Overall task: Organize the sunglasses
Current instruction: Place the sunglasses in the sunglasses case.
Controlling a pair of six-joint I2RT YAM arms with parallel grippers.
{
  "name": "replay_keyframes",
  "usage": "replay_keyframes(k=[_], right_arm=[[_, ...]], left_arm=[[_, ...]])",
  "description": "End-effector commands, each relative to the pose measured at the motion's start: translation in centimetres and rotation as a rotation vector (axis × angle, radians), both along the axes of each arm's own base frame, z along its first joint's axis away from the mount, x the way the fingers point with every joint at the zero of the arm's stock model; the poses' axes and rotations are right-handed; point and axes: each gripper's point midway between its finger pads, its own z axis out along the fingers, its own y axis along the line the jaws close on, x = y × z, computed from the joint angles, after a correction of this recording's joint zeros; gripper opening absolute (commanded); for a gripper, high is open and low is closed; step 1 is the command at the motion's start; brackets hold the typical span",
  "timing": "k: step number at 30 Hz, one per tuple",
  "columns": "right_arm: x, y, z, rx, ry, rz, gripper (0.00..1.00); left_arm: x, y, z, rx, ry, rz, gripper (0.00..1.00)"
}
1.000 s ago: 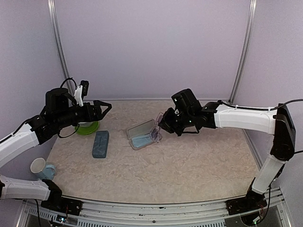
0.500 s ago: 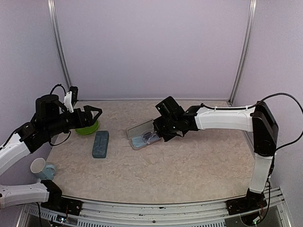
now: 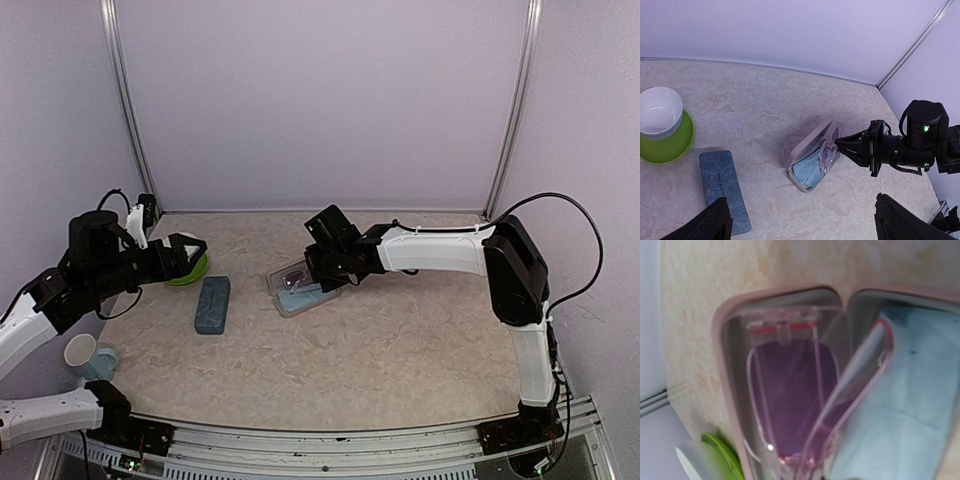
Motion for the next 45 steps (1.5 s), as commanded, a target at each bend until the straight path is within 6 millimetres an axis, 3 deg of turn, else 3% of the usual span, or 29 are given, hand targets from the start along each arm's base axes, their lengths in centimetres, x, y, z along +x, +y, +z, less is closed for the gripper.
replay_keyframes(k=[1,23,34,36,39,45], right_arm=[[1.4,0.2,-0.5,-0.007,0.009,-0.042,0.0],[0.6,0.3,-5.3,-0.048,0.127,-0.054,0.0],[0.7,0.6,-5.9,-0.044,0.145,-0.064,0.0],[0.6,0.5,-6.0,-0.042,0.15,-0.068,0.04],[0.5,0.7,-6.0,-0.037,0.155,-0.057,0.18],[0.4,0.2,-5.6,-0.054,0.154,-0.061,0.2]], left_arm=[[-0.1,0.8,-0.3,0.026,0.004,0.022,0.97],[0.7,-0.1,-1.6,0.095,0.019,-0.023,0.97],[1.1,-0.1,-2.0,0.127,0.016,-0.033,0.97],[1.3,-0.2,-2.1,0.127,0.017,-0.034,0.97],[1.4,-0.3,-2.2,0.125,0.019,-0.04,0.97],[1.5,-0.4,-2.3,0.122,0.018,-0.042,0.97]])
